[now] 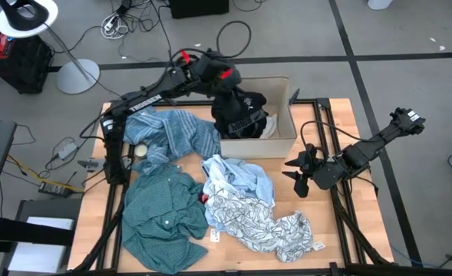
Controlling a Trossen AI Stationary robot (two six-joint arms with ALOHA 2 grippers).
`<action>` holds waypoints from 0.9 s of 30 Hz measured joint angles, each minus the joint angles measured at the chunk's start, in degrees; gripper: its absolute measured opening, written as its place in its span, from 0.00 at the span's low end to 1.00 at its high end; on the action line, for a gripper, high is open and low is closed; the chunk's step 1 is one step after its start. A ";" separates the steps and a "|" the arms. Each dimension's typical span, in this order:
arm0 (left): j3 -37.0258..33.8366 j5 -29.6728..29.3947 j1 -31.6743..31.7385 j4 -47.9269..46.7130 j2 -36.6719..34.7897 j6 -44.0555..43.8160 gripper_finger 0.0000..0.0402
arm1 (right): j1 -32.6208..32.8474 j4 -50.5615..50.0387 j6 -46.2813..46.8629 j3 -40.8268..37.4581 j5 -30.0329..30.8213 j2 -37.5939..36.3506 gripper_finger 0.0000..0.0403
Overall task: Sort clothes
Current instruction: Put the black boxer shorts into the gray laundry bin, then put the white shirt into the gray laundry bin
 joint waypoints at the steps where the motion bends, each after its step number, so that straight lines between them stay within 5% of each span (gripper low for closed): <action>1: 0.00 0.02 0.03 -0.88 0.28 -0.18 0.13 | 0.00 0.00 0.02 0.00 0.02 0.00 0.42; 11: 0.00 -0.05 0.25 -8.07 0.29 -3.06 0.31 | 0.00 0.04 0.02 0.00 0.08 0.00 0.42; 18: 0.00 -2.48 -2.19 -11.01 -0.73 0.95 0.31 | 0.00 0.06 0.96 0.00 0.08 0.00 0.42; 27: -1.34 -3.47 -8.21 -17.28 -10.55 3.35 0.31 | 0.09 0.14 1.77 0.00 -0.79 0.23 0.42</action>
